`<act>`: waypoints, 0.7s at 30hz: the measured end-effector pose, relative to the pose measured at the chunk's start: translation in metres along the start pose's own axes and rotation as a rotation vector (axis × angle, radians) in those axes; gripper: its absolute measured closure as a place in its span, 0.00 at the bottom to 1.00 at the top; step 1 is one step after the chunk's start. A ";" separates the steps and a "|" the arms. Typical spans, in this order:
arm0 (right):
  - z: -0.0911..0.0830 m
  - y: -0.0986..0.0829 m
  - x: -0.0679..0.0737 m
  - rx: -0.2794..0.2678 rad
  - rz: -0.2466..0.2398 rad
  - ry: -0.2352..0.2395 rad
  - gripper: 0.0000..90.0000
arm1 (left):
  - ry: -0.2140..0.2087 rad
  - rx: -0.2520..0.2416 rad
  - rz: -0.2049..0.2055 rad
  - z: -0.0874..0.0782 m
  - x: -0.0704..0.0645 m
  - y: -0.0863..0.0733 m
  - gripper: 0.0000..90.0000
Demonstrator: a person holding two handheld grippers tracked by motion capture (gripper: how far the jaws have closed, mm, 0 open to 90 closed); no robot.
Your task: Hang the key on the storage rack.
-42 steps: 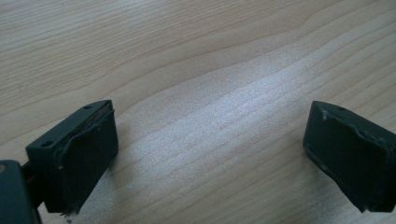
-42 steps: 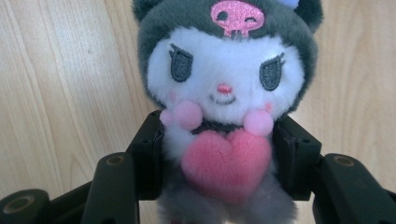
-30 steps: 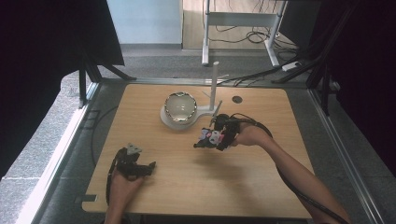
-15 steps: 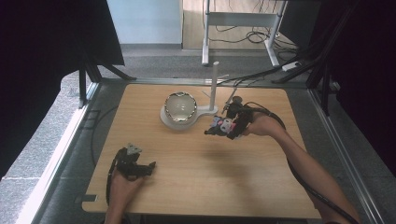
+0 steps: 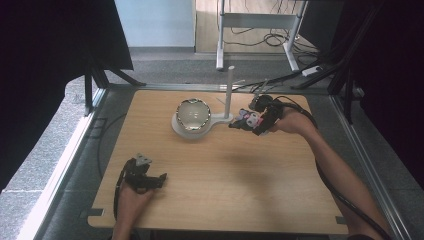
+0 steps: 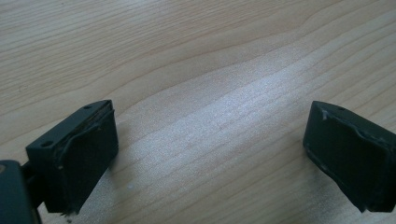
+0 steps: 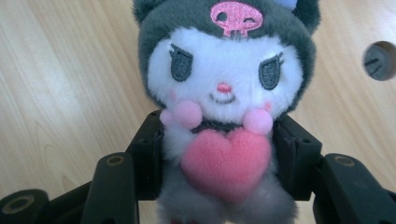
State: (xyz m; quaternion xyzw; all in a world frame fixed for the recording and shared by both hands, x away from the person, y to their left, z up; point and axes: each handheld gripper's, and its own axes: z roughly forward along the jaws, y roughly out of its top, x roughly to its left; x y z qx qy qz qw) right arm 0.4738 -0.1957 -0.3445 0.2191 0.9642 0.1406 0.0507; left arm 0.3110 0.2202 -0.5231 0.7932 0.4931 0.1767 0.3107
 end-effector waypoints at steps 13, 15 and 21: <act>-0.023 0.007 -0.024 -0.034 0.039 -0.046 0.49 | -0.001 0.000 -0.001 0.000 0.000 0.000 0.04; -0.026 0.009 -0.028 -0.040 0.048 -0.050 0.49 | -0.002 0.003 0.000 0.000 0.000 0.000 0.04; -0.034 0.013 -0.038 -0.054 0.065 -0.061 0.49 | -0.002 0.004 0.001 0.000 0.000 0.000 0.04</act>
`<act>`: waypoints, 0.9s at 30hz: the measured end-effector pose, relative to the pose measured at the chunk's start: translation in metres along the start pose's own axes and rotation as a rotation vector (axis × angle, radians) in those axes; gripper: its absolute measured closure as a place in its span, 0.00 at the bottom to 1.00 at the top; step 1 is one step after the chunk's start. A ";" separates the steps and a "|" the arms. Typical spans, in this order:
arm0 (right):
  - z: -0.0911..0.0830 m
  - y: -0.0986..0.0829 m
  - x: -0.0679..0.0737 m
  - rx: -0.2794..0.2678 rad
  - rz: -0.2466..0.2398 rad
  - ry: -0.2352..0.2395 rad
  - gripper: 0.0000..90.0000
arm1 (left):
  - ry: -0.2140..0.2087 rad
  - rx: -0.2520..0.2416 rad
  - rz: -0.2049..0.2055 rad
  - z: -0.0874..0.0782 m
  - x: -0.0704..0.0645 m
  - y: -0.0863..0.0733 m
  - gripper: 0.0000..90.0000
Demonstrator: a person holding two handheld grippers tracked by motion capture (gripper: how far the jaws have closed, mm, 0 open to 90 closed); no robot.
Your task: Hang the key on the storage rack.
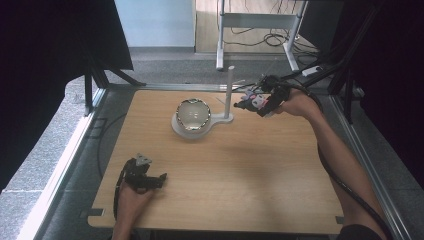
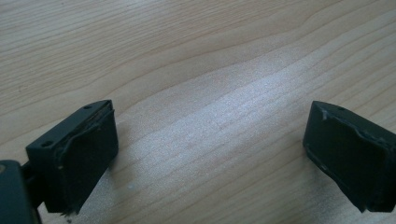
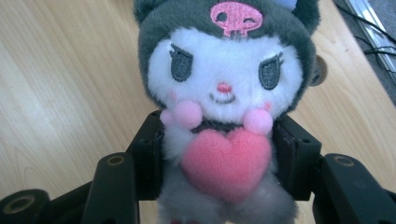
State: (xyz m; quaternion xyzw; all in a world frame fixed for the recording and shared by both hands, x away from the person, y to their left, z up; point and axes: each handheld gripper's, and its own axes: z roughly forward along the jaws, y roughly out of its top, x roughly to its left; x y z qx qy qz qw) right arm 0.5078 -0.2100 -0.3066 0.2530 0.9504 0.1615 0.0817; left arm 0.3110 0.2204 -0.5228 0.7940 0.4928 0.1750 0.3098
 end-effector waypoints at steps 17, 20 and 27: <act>-0.019 0.012 -0.028 -0.037 0.040 -0.051 0.50 | 0.000 0.000 0.000 0.000 0.000 0.000 0.04; -0.022 0.016 -0.031 -0.047 0.043 -0.053 0.50 | 0.000 0.000 0.000 0.000 0.000 0.000 0.04; -0.028 0.027 -0.035 -0.061 0.036 -0.062 0.50 | -0.001 0.001 0.001 0.000 0.000 0.000 0.04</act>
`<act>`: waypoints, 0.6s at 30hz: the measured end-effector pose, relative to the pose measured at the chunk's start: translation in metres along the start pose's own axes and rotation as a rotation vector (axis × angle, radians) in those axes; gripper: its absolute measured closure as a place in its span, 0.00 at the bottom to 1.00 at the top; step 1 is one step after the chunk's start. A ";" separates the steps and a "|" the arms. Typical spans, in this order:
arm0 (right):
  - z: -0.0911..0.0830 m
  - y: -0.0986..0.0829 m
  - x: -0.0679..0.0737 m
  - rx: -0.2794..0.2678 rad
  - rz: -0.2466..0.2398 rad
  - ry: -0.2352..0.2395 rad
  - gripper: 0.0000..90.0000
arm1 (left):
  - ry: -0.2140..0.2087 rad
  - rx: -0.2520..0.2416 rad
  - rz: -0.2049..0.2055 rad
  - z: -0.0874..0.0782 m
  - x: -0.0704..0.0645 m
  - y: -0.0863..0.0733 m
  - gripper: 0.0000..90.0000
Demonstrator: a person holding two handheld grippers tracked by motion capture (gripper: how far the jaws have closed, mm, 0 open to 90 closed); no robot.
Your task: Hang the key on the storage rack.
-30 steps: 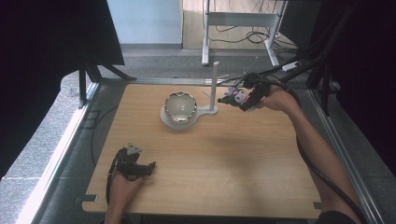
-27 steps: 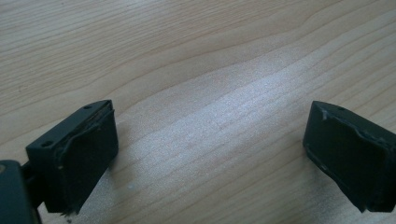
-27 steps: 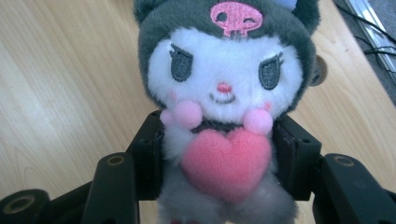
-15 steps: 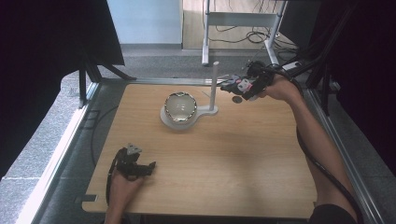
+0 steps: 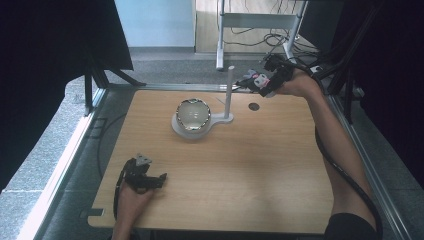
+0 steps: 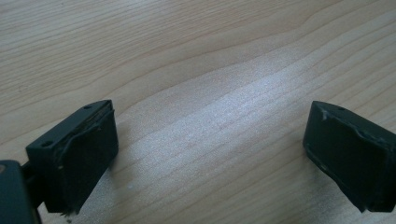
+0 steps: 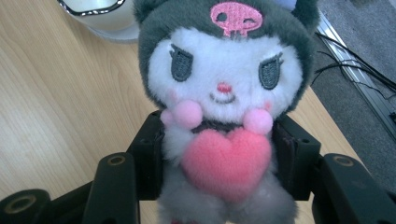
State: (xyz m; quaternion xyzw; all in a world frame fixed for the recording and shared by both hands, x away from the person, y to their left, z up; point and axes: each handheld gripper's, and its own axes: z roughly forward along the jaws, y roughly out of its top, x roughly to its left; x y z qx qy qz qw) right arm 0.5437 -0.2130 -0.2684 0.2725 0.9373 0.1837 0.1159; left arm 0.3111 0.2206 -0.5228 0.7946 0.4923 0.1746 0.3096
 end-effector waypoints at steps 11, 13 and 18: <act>-0.004 0.015 -0.001 -0.010 -0.023 -0.012 0.50 | -0.001 0.001 -0.003 0.000 0.000 0.000 0.04; -0.003 0.018 0.000 -0.008 -0.027 -0.013 0.50 | -0.001 0.002 -0.003 0.000 0.000 0.000 0.04; 0.002 0.026 0.005 -0.003 -0.047 -0.005 0.50 | -0.001 0.001 -0.003 0.000 0.000 0.000 0.04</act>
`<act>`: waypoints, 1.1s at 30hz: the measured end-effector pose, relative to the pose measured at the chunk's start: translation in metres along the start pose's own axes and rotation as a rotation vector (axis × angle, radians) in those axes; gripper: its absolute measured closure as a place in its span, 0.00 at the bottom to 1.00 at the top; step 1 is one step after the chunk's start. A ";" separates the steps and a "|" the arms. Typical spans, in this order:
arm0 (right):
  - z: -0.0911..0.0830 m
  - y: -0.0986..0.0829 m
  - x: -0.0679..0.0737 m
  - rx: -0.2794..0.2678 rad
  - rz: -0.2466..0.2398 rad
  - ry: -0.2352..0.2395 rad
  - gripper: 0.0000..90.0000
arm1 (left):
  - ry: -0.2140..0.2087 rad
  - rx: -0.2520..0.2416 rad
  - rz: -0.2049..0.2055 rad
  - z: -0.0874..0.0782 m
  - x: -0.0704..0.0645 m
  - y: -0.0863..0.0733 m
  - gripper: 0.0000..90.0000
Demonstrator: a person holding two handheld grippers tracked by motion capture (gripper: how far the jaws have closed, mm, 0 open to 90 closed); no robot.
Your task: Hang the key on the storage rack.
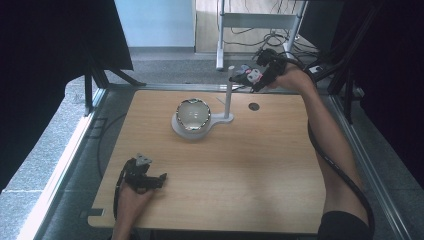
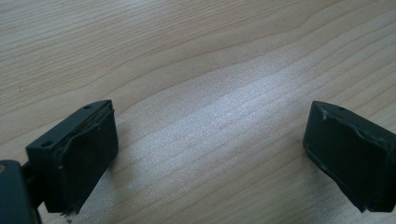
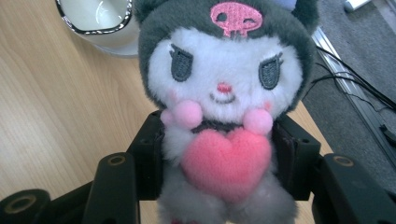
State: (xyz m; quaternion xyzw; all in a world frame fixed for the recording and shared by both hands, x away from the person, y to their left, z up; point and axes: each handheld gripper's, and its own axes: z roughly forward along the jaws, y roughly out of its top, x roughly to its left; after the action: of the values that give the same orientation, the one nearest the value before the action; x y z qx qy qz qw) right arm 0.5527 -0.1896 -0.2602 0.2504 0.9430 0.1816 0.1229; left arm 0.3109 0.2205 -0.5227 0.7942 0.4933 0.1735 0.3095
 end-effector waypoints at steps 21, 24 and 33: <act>0.053 -0.003 0.025 0.048 -0.029 0.107 0.49 | 0.004 -0.006 0.001 0.000 0.000 0.000 0.04; 0.063 -0.009 0.027 0.061 -0.023 0.117 0.49 | 0.003 -0.007 -0.001 0.000 0.000 0.000 0.04; 0.084 -0.021 0.025 0.037 -0.009 0.107 0.47 | 0.004 -0.006 0.001 0.000 0.000 0.000 0.04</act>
State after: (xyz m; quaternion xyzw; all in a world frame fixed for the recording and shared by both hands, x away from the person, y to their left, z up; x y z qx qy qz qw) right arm 0.5495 -0.1701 -0.3487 0.2382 0.9526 0.1766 0.0686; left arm 0.3110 0.2202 -0.5232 0.7931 0.4930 0.1766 0.3110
